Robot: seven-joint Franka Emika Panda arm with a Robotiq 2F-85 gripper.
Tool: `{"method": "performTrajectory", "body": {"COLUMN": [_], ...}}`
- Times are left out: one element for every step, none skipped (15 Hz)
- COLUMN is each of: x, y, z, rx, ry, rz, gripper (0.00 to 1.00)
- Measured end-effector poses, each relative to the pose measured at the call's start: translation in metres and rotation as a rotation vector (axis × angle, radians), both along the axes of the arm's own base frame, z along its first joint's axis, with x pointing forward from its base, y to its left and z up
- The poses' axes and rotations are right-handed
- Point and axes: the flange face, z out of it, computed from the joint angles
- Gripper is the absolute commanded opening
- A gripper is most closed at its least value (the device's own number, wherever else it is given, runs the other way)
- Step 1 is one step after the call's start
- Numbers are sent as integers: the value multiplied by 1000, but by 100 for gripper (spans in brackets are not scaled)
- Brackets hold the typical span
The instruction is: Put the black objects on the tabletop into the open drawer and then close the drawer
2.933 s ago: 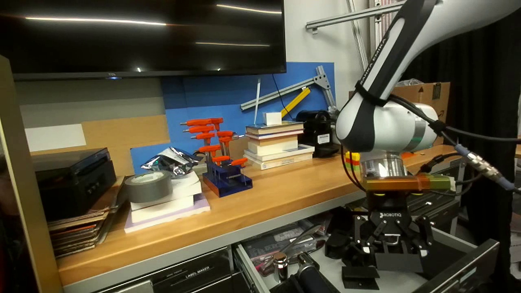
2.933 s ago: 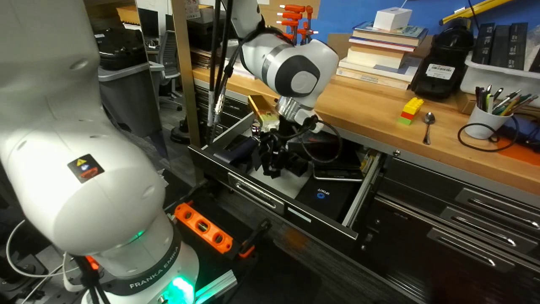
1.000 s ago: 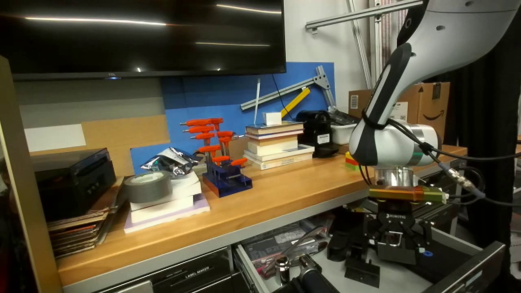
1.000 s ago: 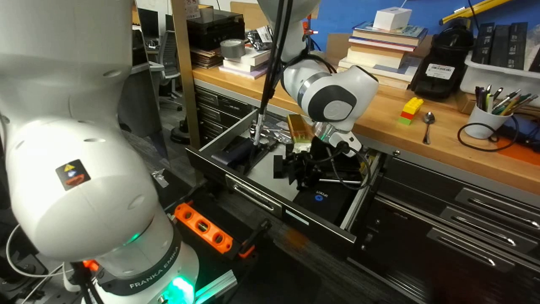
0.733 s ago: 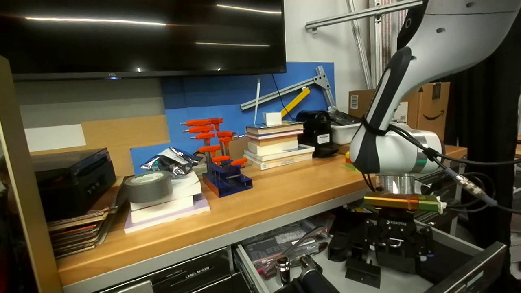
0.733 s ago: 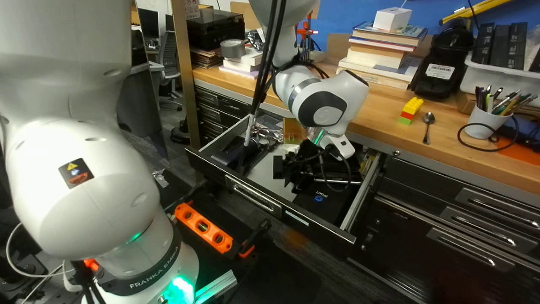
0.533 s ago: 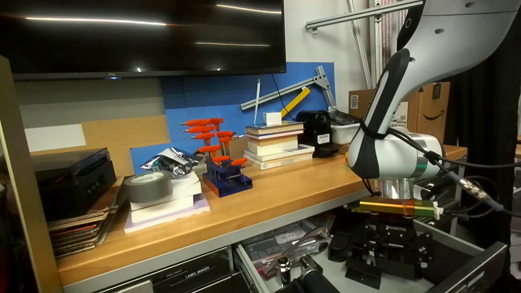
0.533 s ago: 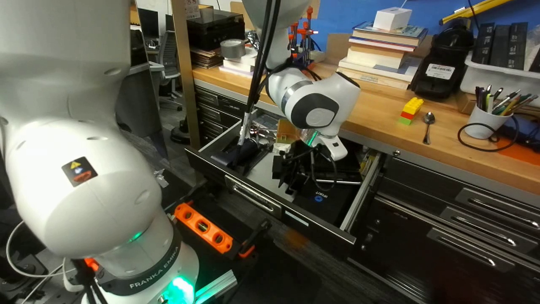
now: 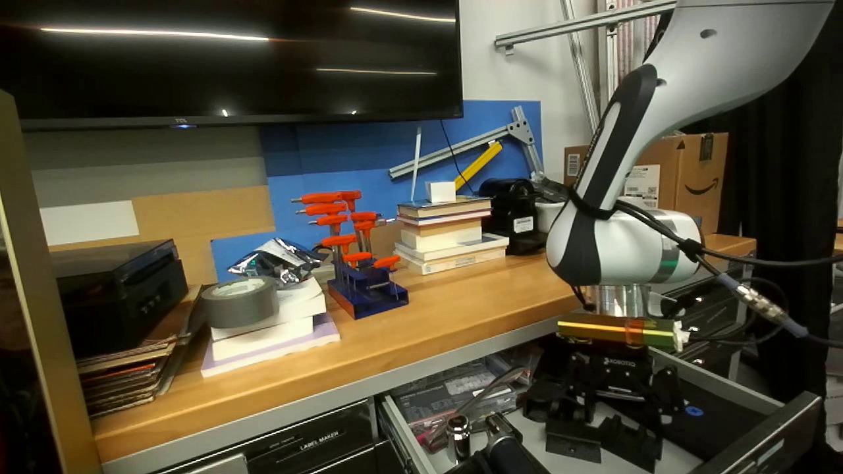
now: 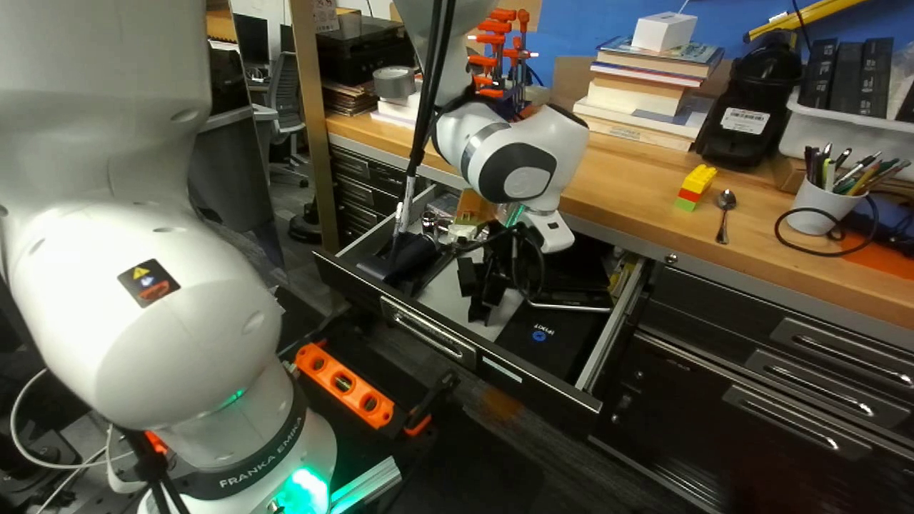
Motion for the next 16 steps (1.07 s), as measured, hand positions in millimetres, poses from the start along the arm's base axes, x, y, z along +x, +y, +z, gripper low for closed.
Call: {"method": "performTrajectory", "body": {"x": [4, 7, 11, 13, 15, 17, 18, 17, 14, 11, 6, 2, -3, -8, -13, -18], "y": [6, 13, 19, 25, 30, 34, 37, 38, 37, 36, 34, 32, 31, 29, 29, 28], "z": [6, 13, 21, 28, 35, 41, 48, 54, 60, 67, 73, 78, 84, 87, 89, 89], "rx": [-13, -34, -62, -91, -119, -144, -169, -201, -240, -280, -320, -354, -380, -397, -401, -401], "ry": [-9, -17, -23, -28, -34, -40, -42, -29, -6, 22, 51, 79, 106, 131, 152, 170], "rz": [7, 17, 23, 27, 28, 28, 26, 22, 12, 1, -12, -25, -38, -49, -54, -57], "gripper": [100, 100, 100, 100, 100, 100, 100, 100, 100, 100, 100, 100, 100, 100, 100, 100]}}
